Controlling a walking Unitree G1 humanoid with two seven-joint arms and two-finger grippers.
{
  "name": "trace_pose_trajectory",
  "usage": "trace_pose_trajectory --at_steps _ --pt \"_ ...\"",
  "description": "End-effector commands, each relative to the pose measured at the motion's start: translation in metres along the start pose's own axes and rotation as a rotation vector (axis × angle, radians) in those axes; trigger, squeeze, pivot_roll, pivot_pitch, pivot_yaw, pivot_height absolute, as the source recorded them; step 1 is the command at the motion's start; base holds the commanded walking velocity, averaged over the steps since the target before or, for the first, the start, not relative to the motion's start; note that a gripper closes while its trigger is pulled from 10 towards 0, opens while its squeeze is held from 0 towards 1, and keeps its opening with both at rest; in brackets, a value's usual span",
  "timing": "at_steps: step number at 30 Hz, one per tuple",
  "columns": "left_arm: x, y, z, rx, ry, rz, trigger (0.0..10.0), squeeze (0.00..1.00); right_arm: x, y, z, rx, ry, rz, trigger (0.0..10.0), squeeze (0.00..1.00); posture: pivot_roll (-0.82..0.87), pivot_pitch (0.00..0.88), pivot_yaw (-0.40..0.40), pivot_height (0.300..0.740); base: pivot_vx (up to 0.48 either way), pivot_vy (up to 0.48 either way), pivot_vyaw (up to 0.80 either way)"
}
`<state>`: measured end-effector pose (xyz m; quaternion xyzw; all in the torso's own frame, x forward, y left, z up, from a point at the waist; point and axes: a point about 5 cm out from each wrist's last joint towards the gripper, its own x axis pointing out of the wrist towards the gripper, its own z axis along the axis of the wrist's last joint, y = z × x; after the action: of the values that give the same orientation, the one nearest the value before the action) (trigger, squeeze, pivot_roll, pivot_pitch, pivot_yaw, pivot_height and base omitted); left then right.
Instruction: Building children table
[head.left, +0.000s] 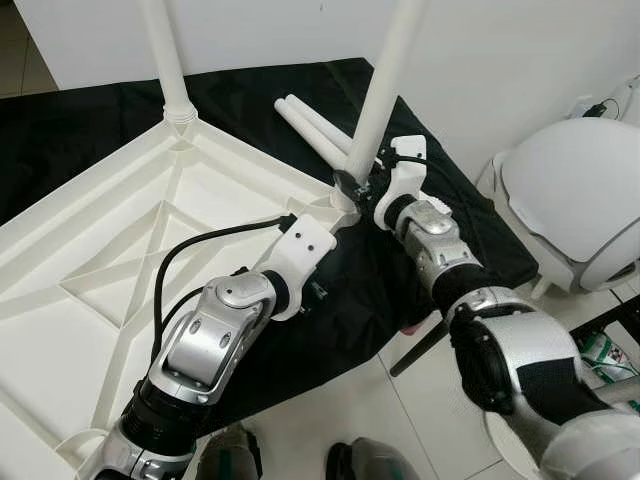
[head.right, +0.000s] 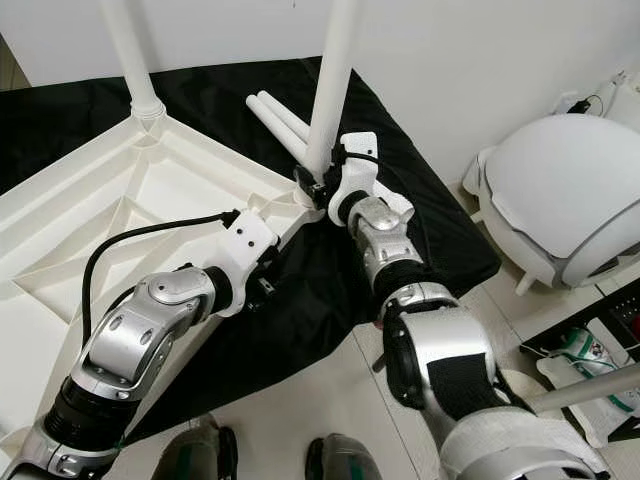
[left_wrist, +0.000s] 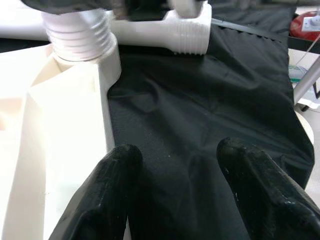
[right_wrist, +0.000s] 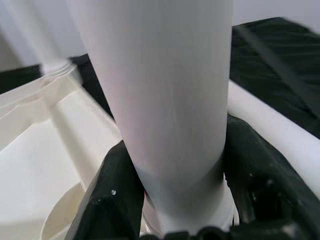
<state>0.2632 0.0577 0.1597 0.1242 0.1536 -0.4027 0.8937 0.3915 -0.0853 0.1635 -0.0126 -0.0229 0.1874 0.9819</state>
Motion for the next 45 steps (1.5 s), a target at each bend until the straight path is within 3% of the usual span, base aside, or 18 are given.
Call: trace_pose_trajectory --at_steps 1,5,7,11,14,16,17,19,20,22,23,25,26,30,35,36,39,45 --pt "0.002 -0.002 0.0 0.002 0.006 0.019 10.0 0.0 -0.002 0.0 -0.009 0.021 0.041 -0.086 0.0 0.0 0.0 0.047 -0.04 0.74 0.0 0.0 0.0" --pt "0.002 -0.003 0.0 0.002 0.006 0.017 10.0 0.0 -0.002 0.004 -0.01 0.014 0.051 -0.131 0.0 0.0 -0.01 0.044 -0.042 0.74 0.0 0.0 0.0" --pt "0.003 -0.005 0.0 0.001 0.004 0.014 10.0 0.0 0.0 0.019 -0.013 0.03 0.059 -0.183 0.0 0.0 0.0 0.039 -0.046 0.74 0.0 0.0 0.0" --pt "0.003 -0.005 0.0 0.0 0.003 0.012 10.0 0.0 0.0 0.025 -0.014 0.038 0.063 -0.22 0.0 0.0 0.0 0.036 -0.051 0.74 0.0 0.0 0.0" --pt "0.004 -0.006 -0.001 -0.001 0.003 0.014 10.0 0.0 0.001 0.042 -0.013 0.075 0.056 -0.264 0.2 0.0 0.0 0.032 -0.056 0.74 0.0 0.0 0.0" --pt "0.004 -0.006 -0.001 -0.001 0.003 0.014 10.0 0.0 0.001 0.042 -0.013 0.075 0.056 -0.264 0.2 0.0 0.0 0.032 -0.056 0.74 0.0 0.0 0.0" --pt "0.004 -0.006 -0.001 -0.002 0.002 0.016 10.0 0.0 0.001 0.047 -0.012 0.086 0.052 -0.257 5.5 0.0 0.0 0.031 -0.056 0.74 0.0 0.0 0.0" --pt "0.004 -0.006 -0.001 -0.002 0.002 0.016 10.0 0.0 0.001 0.047 -0.012 0.086 0.052 -0.257 5.5 0.0 0.0 0.031 -0.056 0.74 0.0 0.0 0.0" --pt "0.004 -0.006 0.0 -0.002 0.0 0.017 10.0 0.0 0.001 0.049 -0.011 0.091 0.043 -0.252 10.0 0.0 -0.01 0.028 -0.06 0.74 0.0 0.0 0.0" --pt "0.004 -0.007 0.0 -0.002 -0.002 0.017 10.0 0.0 0.0 0.044 -0.007 0.105 0.007 -0.234 10.0 0.0 -0.01 0.024 -0.06 0.74 0.0 0.0 0.0" --pt "0.005 -0.007 0.0 -0.001 -0.003 0.016 10.0 0.0 -0.001 0.042 -0.006 0.114 -0.001 -0.227 10.0 0.25 -0.01 0.021 -0.06 0.74 0.0 0.0 0.0" --pt "0.005 -0.007 0.0 -0.001 -0.003 0.017 10.0 0.0 -0.001 0.041 -0.006 0.12 -0.002 -0.229 10.0 0.25 -0.01 0.021 -0.06 0.74 0.0 0.0 0.0" --pt "0.005 -0.007 0.0 -0.001 -0.004 0.017 10.0 0.0 -0.002 0.039 -0.005 0.115 -0.007 -0.23 10.0 1.0 -0.01 0.02 -0.06 0.74 0.0 0.0 0.0" --pt "0.005 -0.007 0.0 -0.001 -0.006 0.015 10.0 0.0 -0.002 0.035 -0.004 0.112 -0.021 -0.206 10.0 1.0 -0.02 0.02 -0.061 0.74 0.0 0.0 0.0" --pt "0.006 -0.008 0.0 -0.001 -0.005 0.012 10.0 0.0 -0.004 0.017 0.003 0.089 -0.064 -0.182 10.0 1.0 -0.02 0.018 -0.062 0.74 0.0 0.0 0.0" --pt "0.006 -0.008 0.0 -0.001 -0.005 0.012 10.0 0.0 -0.004 0.013 0.005 0.088 -0.07 -0.155 10.0 0.0 -0.02 0.018 -0.062 0.74 0.0 0.0 0.0" --pt "0.006 -0.009 0.0 -0.002 -0.005 0.012 10.0 0.0 -0.004 0.01 0.006 0.088 -0.074 -0.135 10.0 0.0 -0.02 0.018 -0.062 0.74 0.0 0.0 0.0" --pt "0.006 -0.008 0.0 -0.004 -0.005 0.015 10.0 0.0 -0.004 -0.007 0.015 0.046 -0.073 0.03 10.0 0.0 -0.01 0.017 -0.06 0.74 0.0 0.0 0.0"
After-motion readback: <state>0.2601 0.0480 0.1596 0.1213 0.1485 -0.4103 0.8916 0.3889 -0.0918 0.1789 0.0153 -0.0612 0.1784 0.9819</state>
